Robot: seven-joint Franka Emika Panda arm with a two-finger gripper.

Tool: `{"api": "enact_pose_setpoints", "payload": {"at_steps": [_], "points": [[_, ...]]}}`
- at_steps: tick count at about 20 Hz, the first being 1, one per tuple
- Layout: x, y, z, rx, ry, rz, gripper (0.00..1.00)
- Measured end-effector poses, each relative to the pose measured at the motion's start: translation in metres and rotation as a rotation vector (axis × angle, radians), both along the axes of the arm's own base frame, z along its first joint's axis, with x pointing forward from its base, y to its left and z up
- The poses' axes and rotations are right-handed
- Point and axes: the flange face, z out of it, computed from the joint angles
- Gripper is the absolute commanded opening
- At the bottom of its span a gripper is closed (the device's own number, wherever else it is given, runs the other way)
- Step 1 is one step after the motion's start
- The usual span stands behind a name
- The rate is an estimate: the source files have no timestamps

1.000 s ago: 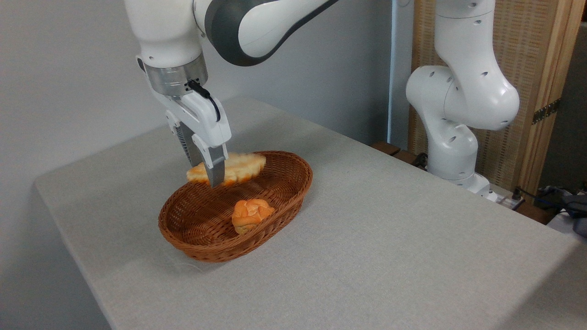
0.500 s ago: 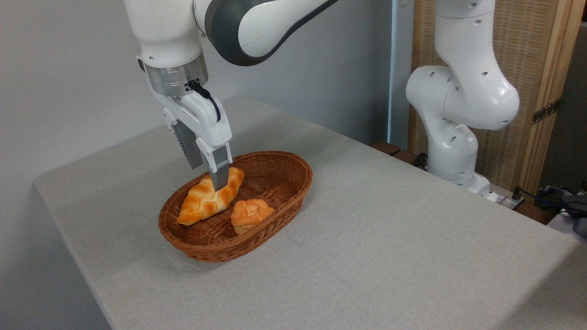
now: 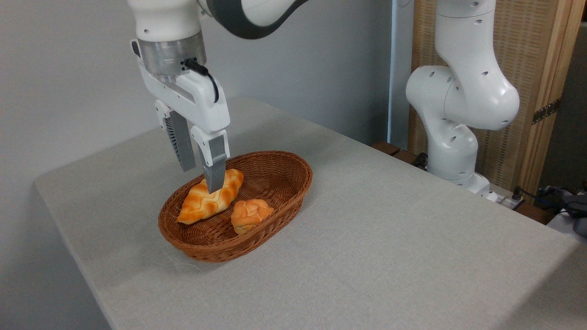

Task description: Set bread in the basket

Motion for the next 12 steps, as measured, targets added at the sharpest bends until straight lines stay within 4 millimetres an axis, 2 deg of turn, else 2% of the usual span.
{"api": "enact_pose_setpoints", "payload": {"at_steps": [2,6,12], "points": [[0.003,0.015,0.011,-0.001,-0.021,0.026,1.00],[0.006,0.029,0.012,0.000,-0.024,0.050,1.00],[0.008,0.031,0.008,0.000,-0.017,0.053,1.00]]}}
